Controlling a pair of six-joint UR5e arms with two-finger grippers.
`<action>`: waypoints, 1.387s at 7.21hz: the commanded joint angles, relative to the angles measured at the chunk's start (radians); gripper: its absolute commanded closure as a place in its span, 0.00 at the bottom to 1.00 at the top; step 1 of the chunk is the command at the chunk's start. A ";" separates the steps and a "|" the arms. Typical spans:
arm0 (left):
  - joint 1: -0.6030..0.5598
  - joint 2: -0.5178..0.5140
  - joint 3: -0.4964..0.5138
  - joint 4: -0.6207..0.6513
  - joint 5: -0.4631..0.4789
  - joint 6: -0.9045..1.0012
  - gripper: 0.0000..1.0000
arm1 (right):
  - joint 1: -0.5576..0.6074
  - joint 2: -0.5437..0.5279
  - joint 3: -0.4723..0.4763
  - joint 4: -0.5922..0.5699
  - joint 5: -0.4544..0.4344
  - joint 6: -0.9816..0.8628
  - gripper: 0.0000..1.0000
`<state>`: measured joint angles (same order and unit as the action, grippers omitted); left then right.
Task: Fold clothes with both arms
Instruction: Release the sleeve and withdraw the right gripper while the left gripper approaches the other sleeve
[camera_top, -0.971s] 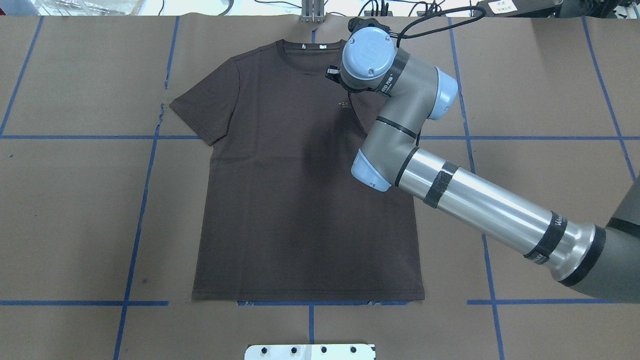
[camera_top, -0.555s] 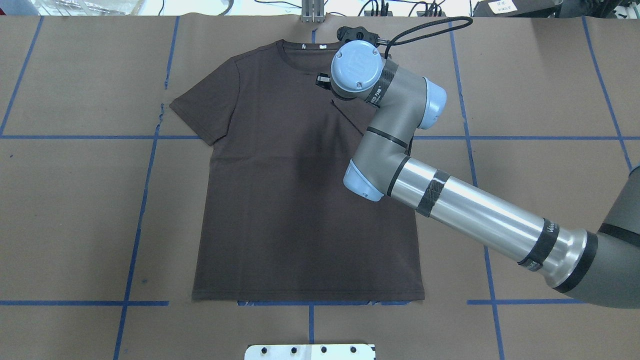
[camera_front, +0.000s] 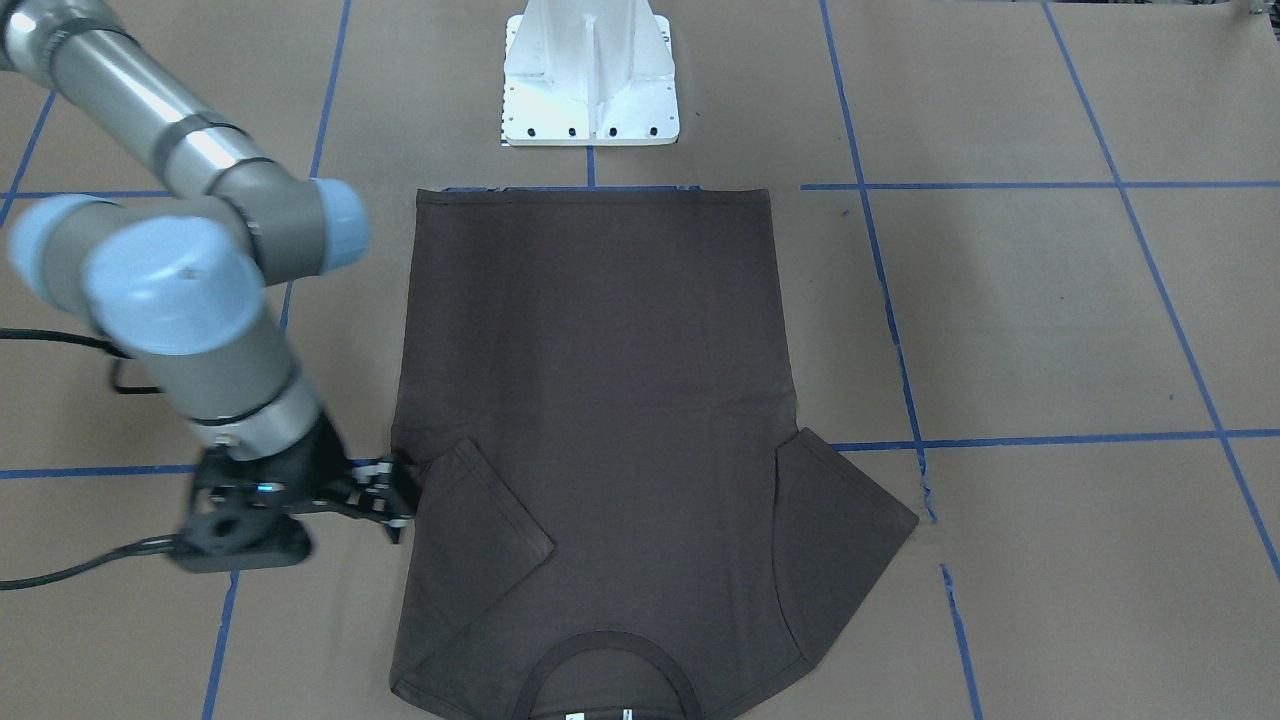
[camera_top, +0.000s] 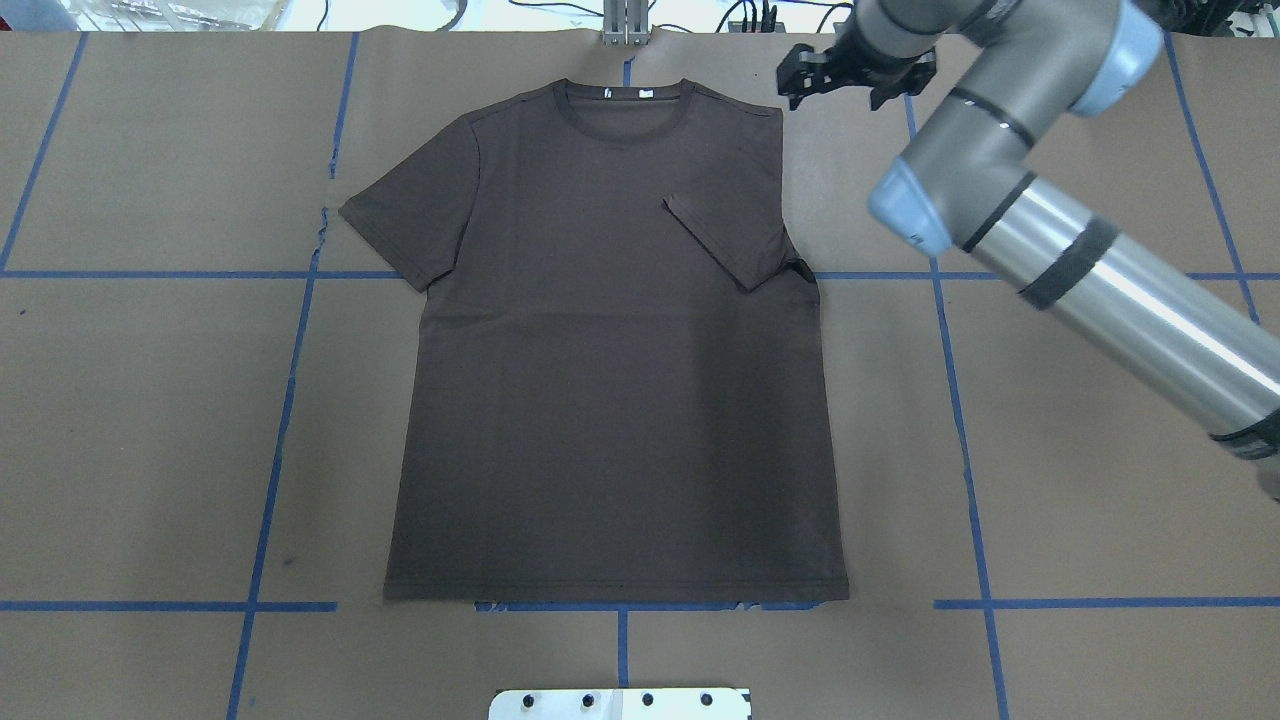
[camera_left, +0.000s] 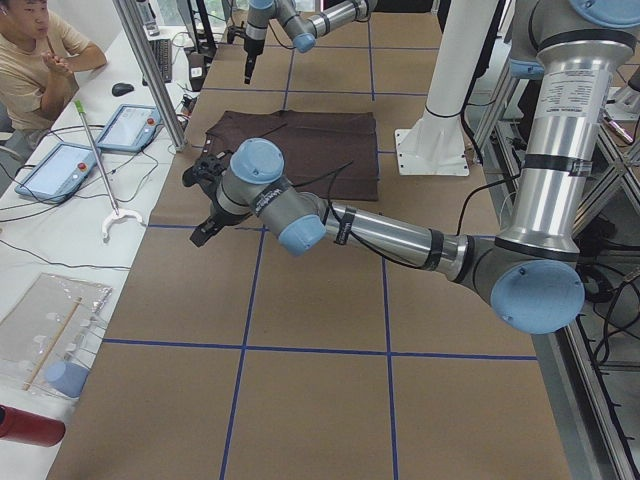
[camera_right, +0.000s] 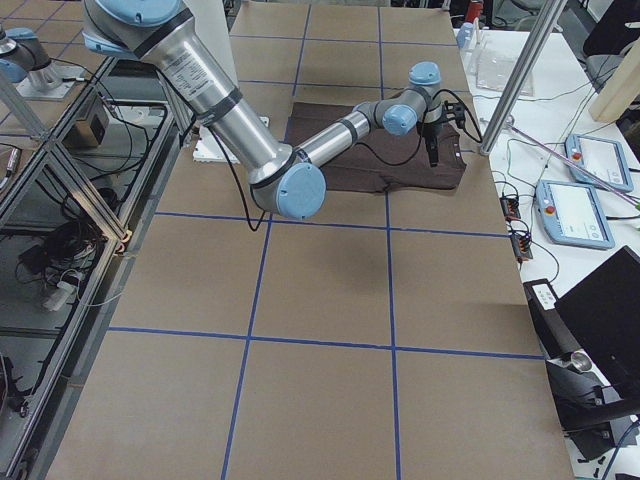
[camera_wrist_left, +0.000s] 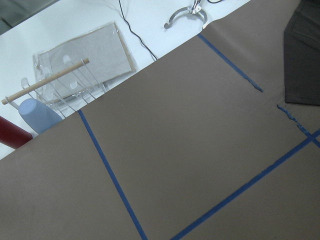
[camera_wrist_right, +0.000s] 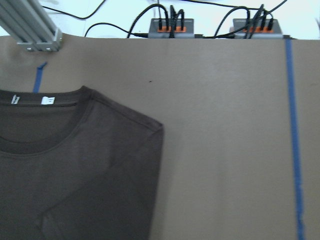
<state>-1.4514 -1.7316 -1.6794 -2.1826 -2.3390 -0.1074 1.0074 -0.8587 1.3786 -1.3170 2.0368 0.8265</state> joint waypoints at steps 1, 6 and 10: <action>0.168 -0.105 0.086 -0.014 0.051 -0.222 0.00 | 0.202 -0.148 0.046 -0.018 0.156 -0.314 0.00; 0.512 -0.339 0.390 -0.135 0.487 -0.836 0.57 | 0.316 -0.324 0.091 0.005 0.303 -0.518 0.00; 0.577 -0.371 0.472 -0.177 0.573 -0.940 0.53 | 0.315 -0.329 0.089 0.004 0.292 -0.517 0.00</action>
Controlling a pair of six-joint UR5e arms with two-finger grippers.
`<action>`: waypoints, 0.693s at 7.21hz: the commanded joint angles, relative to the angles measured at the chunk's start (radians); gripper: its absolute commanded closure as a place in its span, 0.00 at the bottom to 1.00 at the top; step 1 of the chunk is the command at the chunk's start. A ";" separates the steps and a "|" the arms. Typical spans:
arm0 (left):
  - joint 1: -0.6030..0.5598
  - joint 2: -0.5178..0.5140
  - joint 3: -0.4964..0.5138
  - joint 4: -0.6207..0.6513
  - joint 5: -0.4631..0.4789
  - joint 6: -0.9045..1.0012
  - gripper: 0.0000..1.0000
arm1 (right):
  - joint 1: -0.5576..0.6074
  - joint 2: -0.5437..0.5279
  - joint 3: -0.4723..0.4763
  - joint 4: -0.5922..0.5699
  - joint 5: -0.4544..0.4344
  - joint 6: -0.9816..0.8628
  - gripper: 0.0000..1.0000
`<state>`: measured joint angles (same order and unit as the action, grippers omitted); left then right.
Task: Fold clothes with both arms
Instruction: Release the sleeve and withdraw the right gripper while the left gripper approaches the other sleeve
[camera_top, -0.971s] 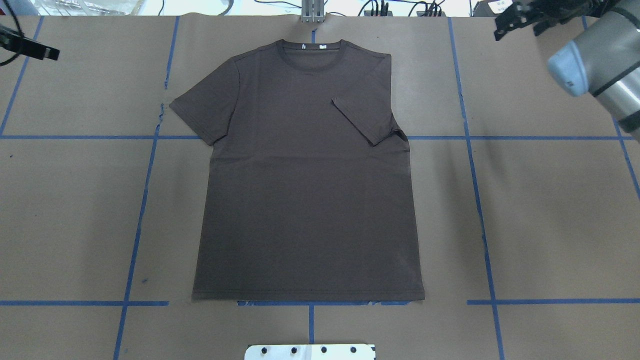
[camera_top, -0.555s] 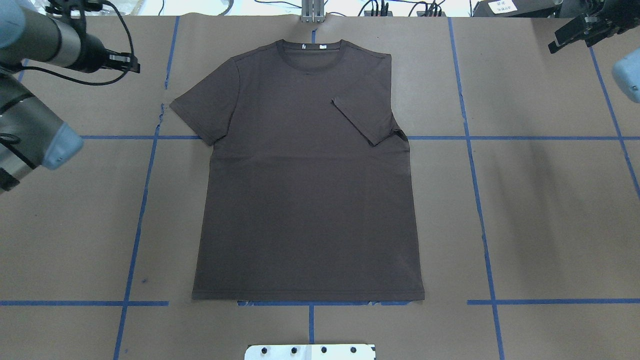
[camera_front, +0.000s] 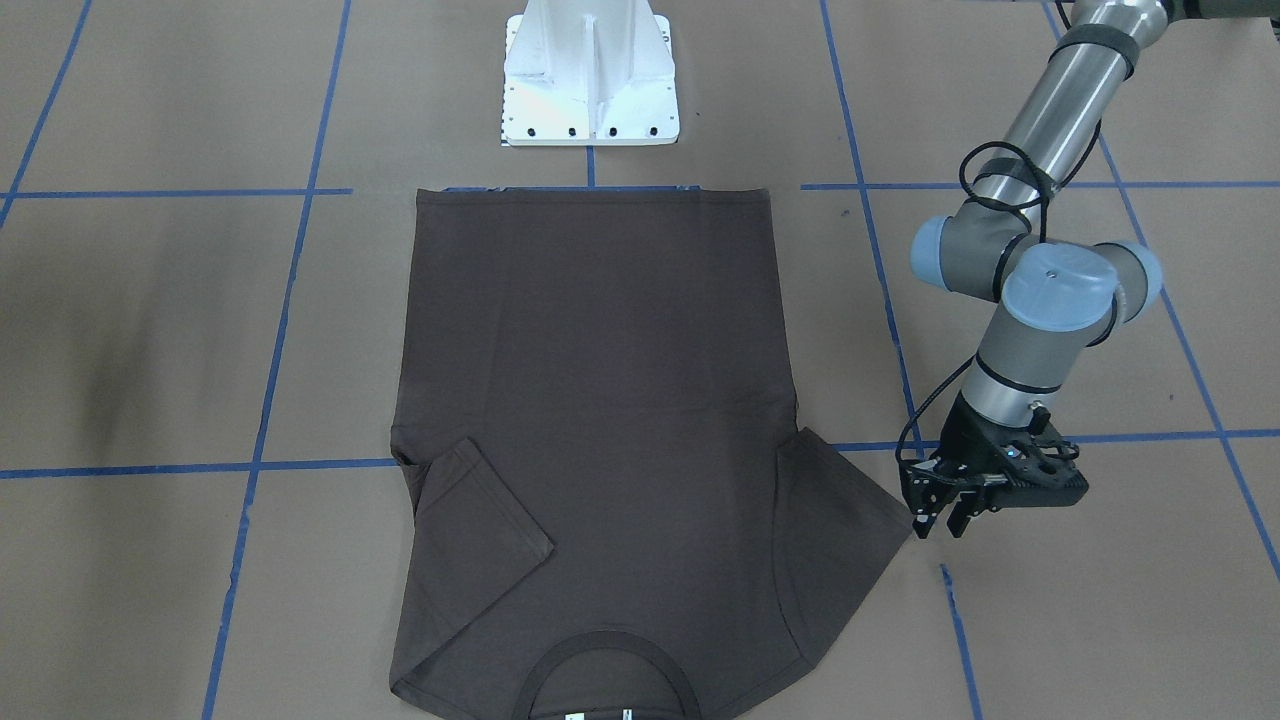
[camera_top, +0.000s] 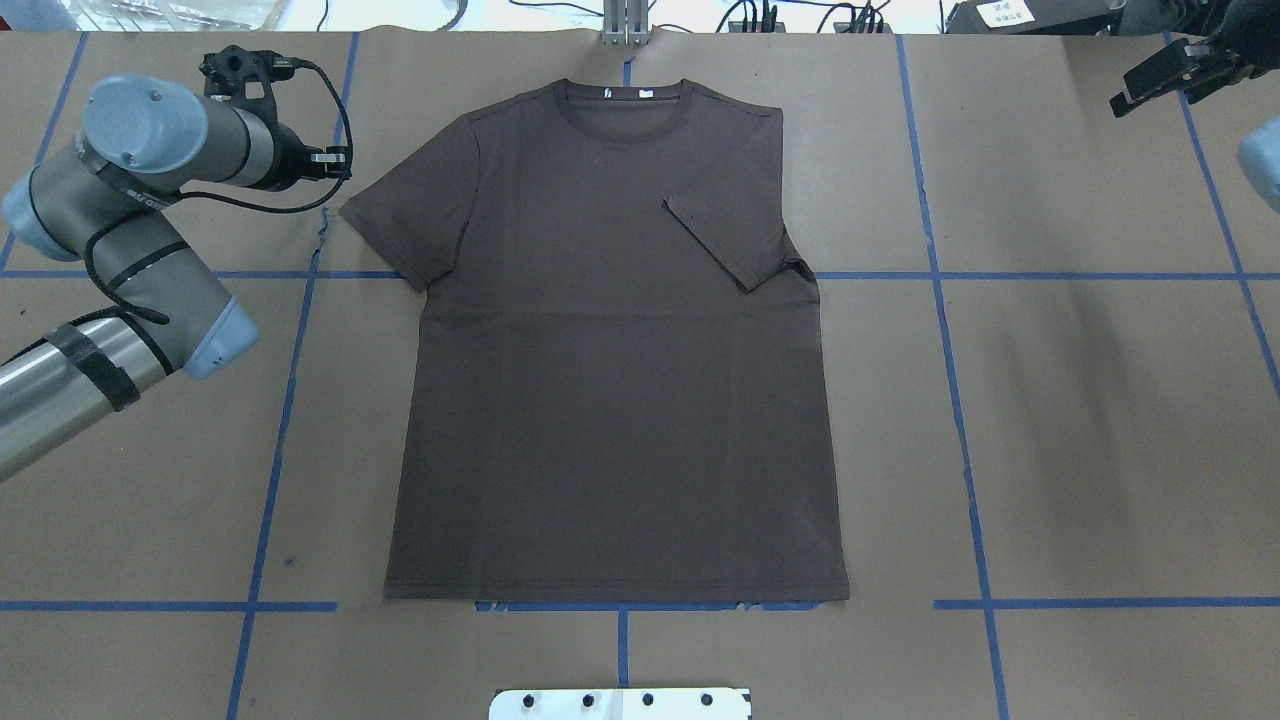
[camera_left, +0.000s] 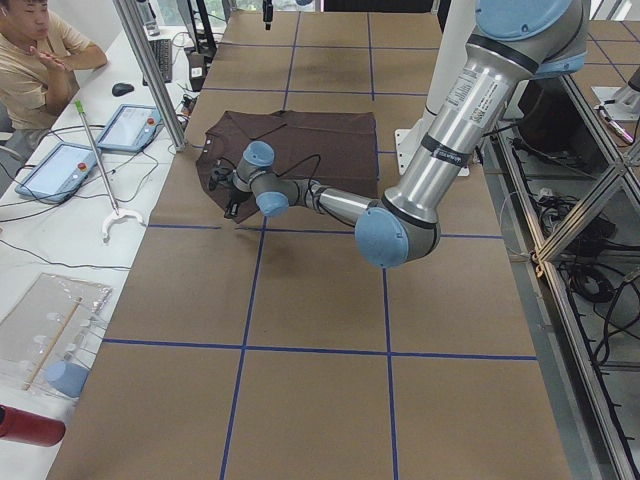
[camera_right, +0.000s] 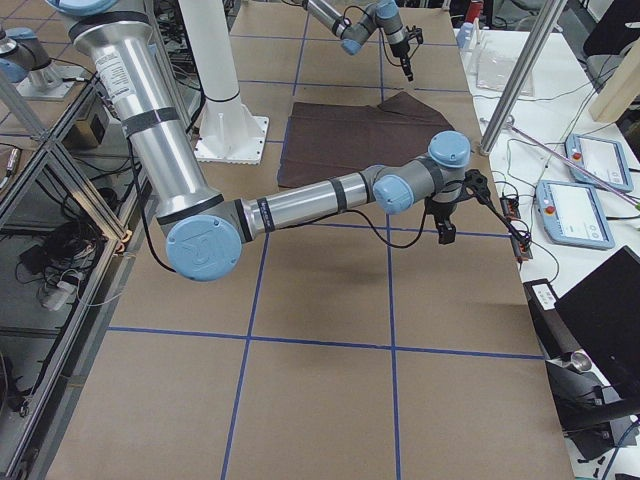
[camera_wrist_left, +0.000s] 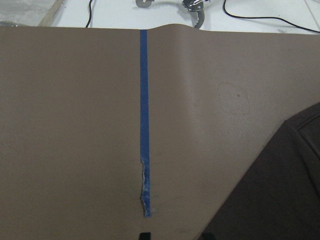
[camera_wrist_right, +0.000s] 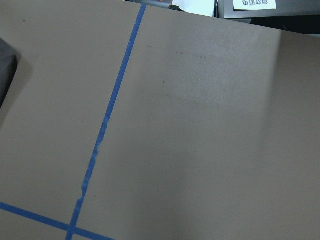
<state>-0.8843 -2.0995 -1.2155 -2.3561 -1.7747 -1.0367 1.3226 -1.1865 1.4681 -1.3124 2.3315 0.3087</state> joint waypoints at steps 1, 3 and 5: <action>0.016 -0.004 0.010 -0.003 0.009 -0.011 0.53 | 0.000 -0.001 0.000 -0.001 -0.009 0.001 0.00; 0.027 -0.002 0.013 -0.003 0.009 -0.011 0.53 | 0.000 -0.002 -0.002 -0.001 -0.014 0.001 0.00; 0.045 0.003 0.043 -0.046 0.009 -0.011 0.53 | 0.000 -0.002 -0.002 -0.001 -0.023 0.001 0.00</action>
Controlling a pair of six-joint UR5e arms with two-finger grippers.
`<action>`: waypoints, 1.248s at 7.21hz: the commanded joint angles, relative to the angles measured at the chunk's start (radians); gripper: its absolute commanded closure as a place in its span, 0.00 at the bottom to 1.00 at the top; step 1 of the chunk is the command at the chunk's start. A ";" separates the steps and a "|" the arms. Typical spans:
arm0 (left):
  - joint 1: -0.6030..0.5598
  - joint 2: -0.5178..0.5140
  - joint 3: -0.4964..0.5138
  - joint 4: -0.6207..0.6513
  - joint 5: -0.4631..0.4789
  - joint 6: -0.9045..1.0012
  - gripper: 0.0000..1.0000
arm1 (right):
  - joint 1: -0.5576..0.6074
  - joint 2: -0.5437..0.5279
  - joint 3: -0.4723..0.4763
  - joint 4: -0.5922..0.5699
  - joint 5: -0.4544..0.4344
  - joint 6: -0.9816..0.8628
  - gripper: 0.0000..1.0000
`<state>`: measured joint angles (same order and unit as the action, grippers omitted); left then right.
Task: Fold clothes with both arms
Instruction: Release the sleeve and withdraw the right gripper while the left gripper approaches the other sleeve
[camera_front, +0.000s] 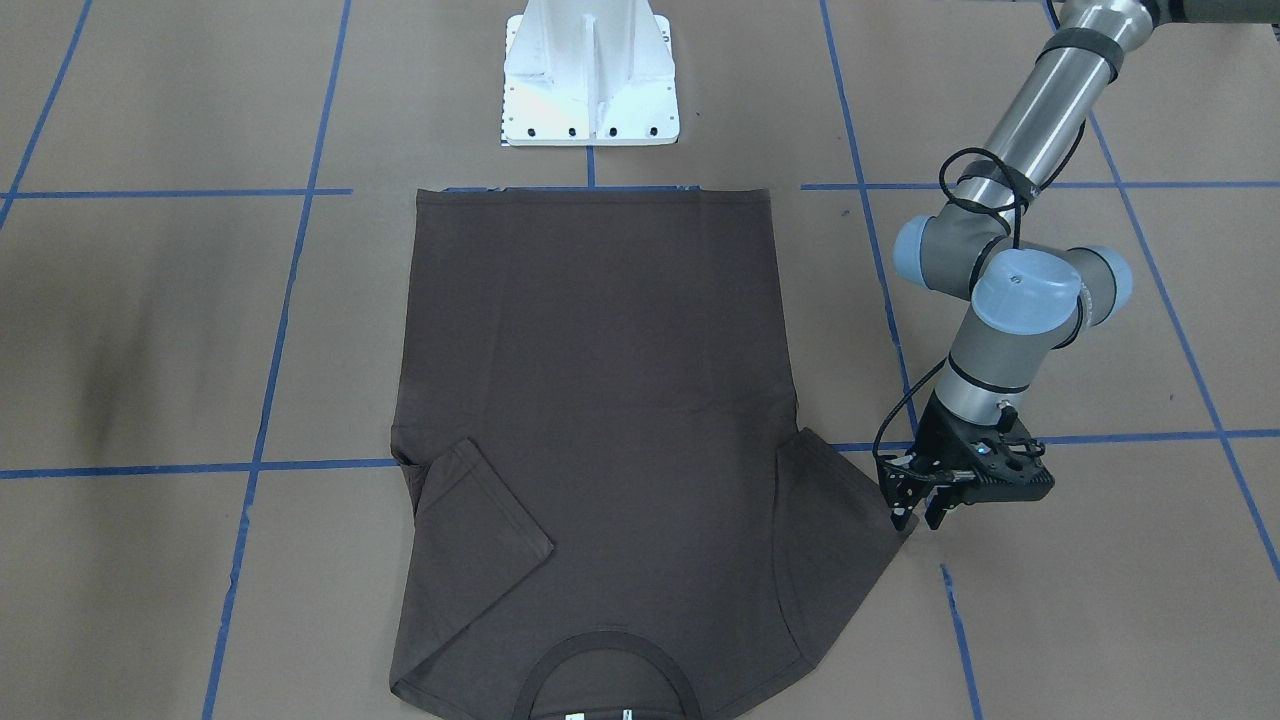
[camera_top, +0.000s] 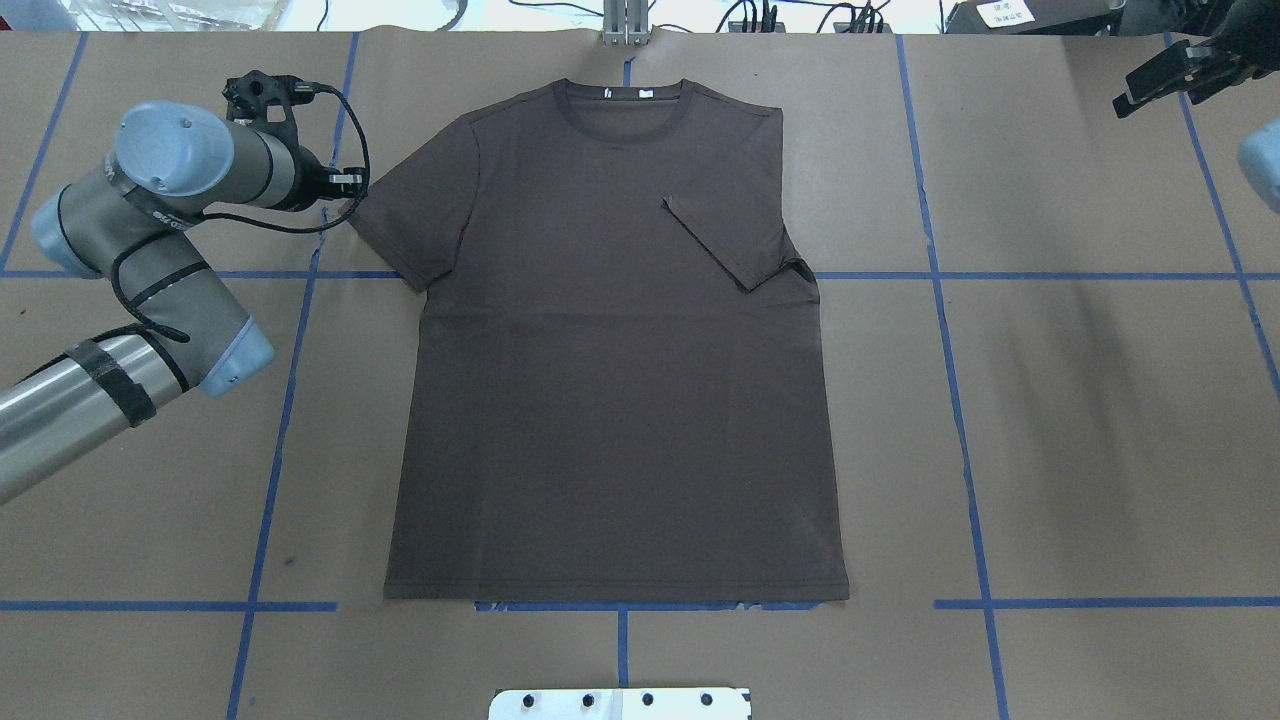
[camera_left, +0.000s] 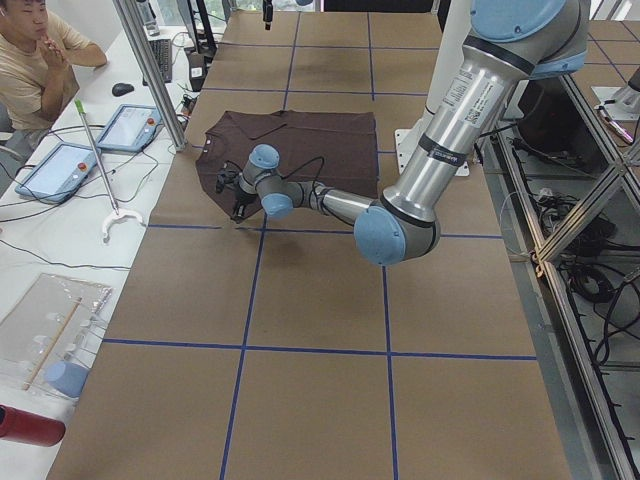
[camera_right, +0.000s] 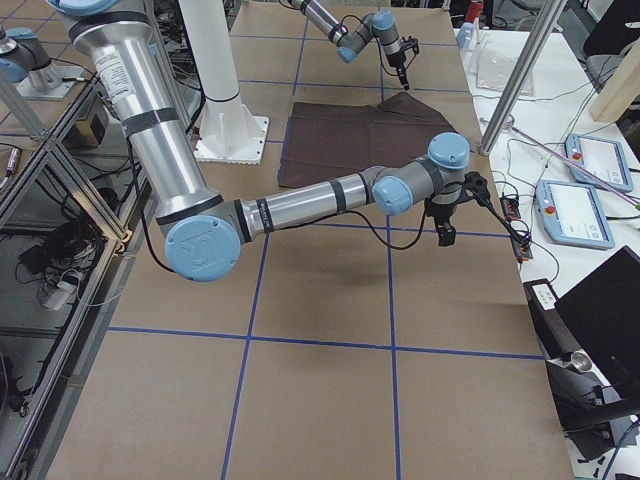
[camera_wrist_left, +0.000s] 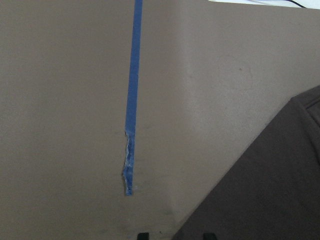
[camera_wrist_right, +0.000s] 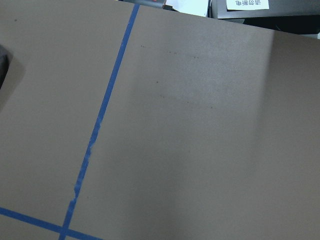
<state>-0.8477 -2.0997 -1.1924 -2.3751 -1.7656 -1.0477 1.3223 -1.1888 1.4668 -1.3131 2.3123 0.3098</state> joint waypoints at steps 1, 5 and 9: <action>0.010 0.003 0.039 -0.047 0.000 0.001 0.53 | 0.000 0.000 0.000 0.000 -0.004 0.000 0.00; 0.010 0.003 0.039 -0.062 0.002 0.000 1.00 | 0.000 0.000 0.000 0.000 -0.004 0.000 0.00; 0.013 -0.044 0.007 -0.033 -0.001 -0.055 1.00 | 0.000 0.000 -0.002 0.000 -0.005 0.005 0.00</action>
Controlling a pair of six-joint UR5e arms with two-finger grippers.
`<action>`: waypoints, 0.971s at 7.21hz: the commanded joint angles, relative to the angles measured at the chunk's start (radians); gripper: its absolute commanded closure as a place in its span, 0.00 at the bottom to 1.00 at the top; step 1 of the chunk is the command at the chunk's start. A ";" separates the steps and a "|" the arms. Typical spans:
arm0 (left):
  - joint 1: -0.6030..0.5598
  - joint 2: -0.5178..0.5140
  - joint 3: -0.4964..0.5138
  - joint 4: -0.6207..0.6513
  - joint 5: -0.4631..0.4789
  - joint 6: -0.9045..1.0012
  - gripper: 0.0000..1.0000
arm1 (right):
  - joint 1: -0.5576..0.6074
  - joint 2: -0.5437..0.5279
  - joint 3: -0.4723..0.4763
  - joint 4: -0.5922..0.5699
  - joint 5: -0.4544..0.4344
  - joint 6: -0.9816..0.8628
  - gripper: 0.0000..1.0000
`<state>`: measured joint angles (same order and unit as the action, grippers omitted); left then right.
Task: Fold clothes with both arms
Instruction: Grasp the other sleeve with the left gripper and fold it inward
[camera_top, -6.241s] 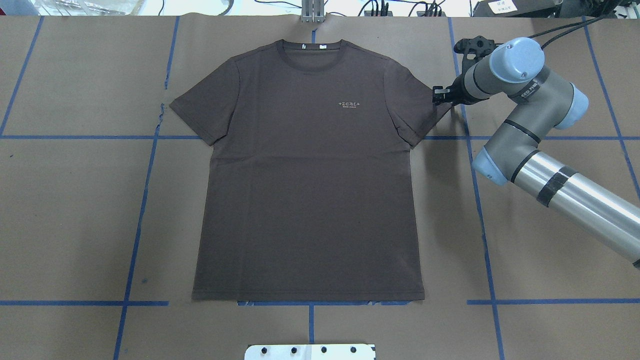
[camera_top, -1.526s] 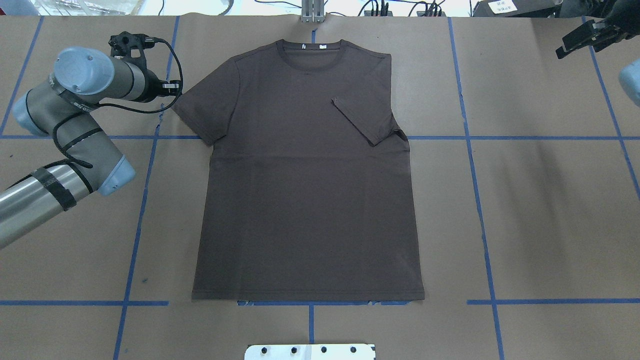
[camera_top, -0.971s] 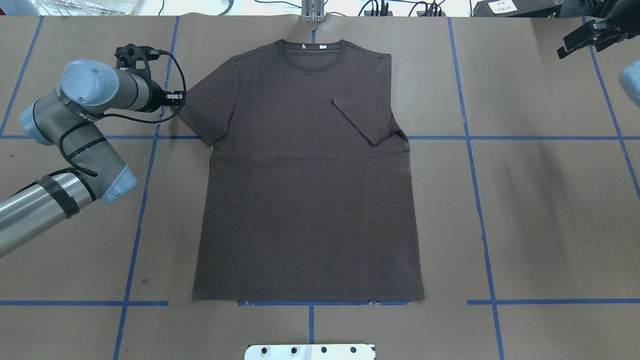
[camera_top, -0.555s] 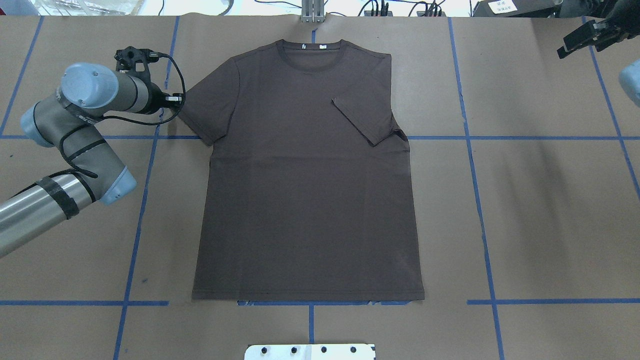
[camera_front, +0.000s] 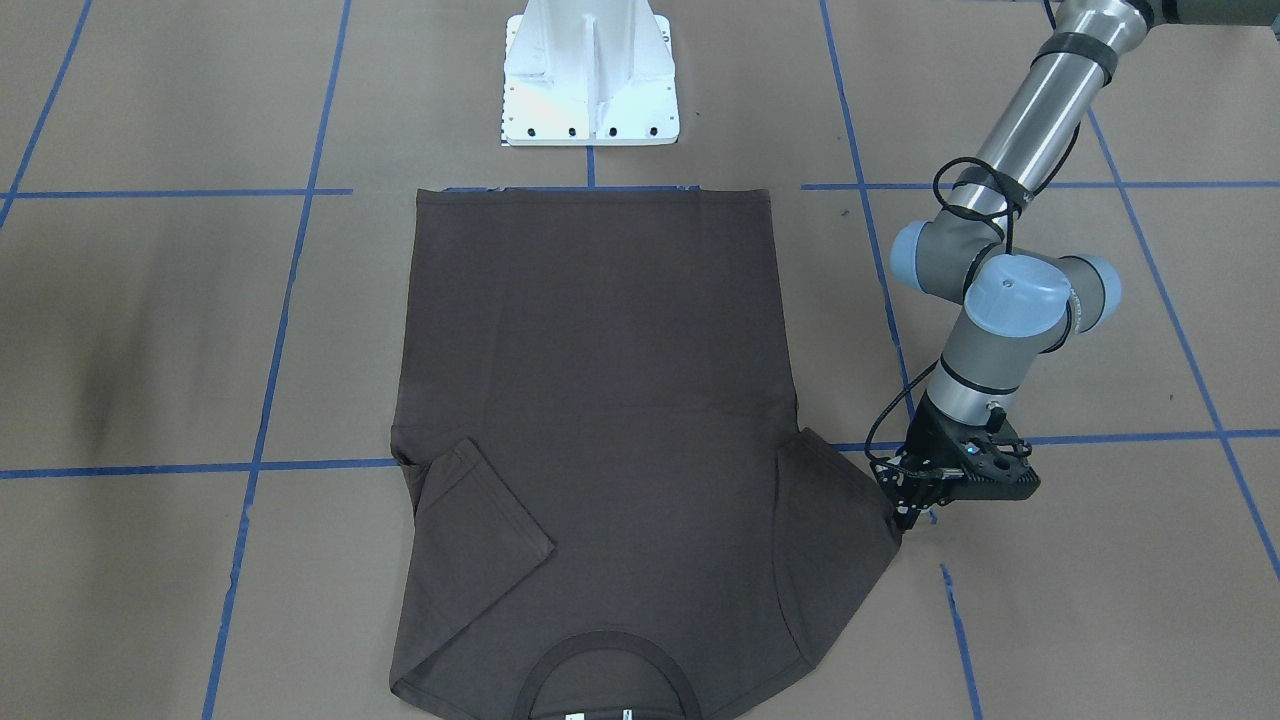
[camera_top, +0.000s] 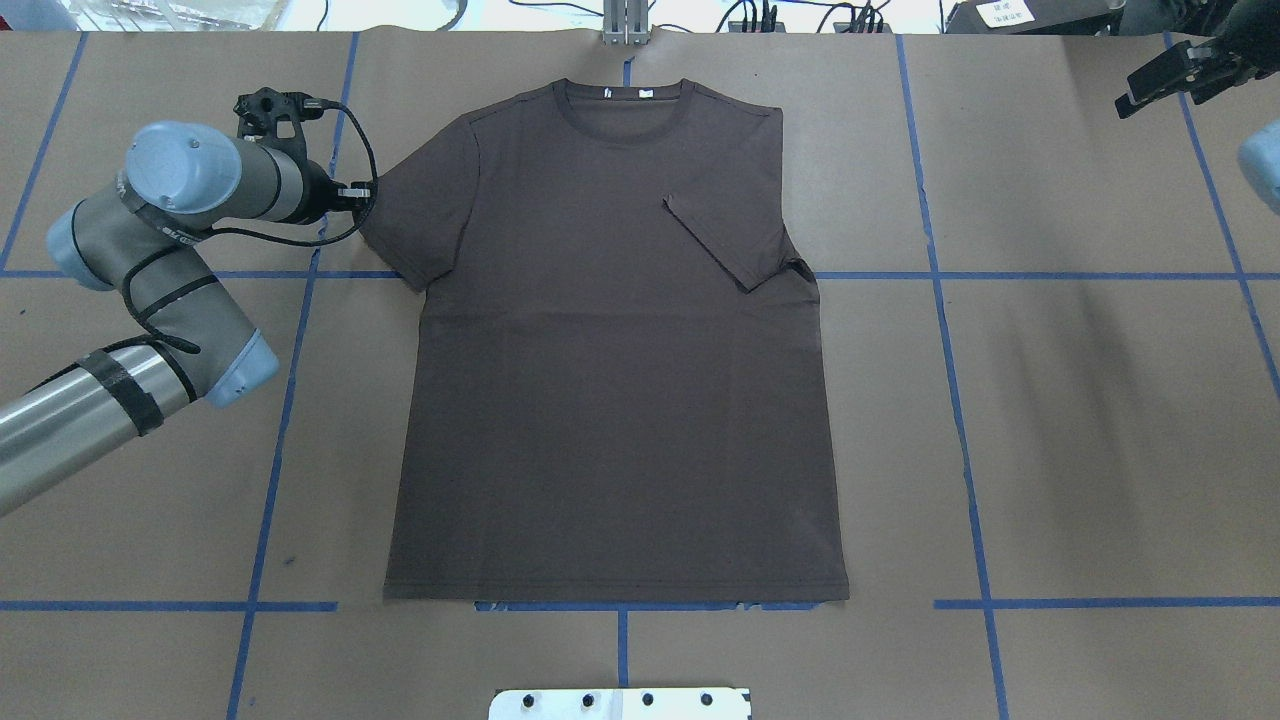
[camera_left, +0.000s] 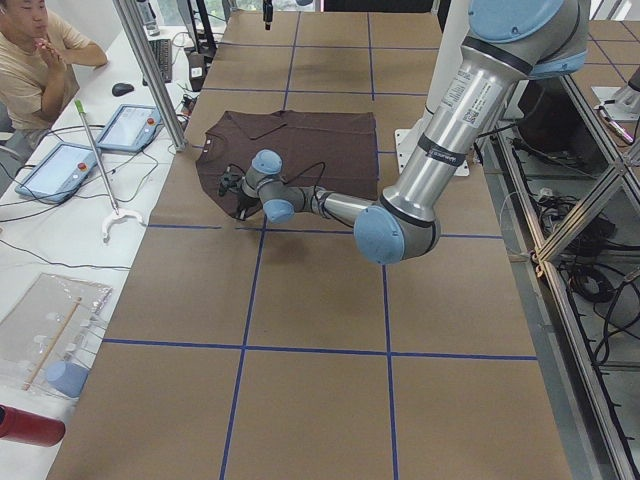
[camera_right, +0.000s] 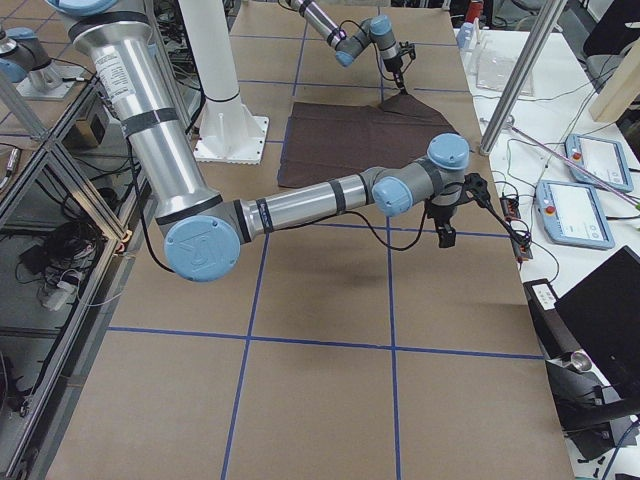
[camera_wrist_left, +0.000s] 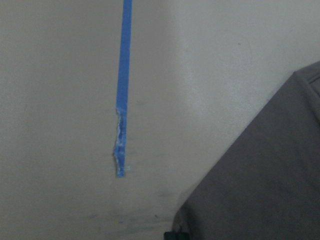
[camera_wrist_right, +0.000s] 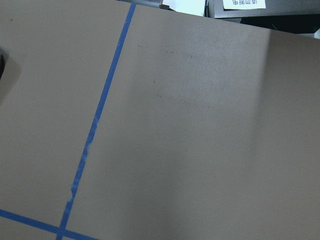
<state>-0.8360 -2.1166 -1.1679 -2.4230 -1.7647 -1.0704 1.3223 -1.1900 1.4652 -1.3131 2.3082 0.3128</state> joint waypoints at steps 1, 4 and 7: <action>0.014 -0.089 -0.044 0.125 -0.002 -0.084 1.00 | 0.000 0.001 0.000 0.000 -0.001 0.006 0.00; 0.081 -0.252 -0.033 0.304 -0.001 -0.213 1.00 | -0.003 0.003 -0.003 0.000 -0.001 0.011 0.00; 0.103 -0.287 0.024 0.317 0.022 -0.244 1.00 | -0.008 0.004 -0.002 0.000 -0.001 0.012 0.00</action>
<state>-0.7418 -2.3976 -1.1531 -2.1111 -1.7510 -1.3078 1.3165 -1.1863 1.4608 -1.3120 2.3071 0.3240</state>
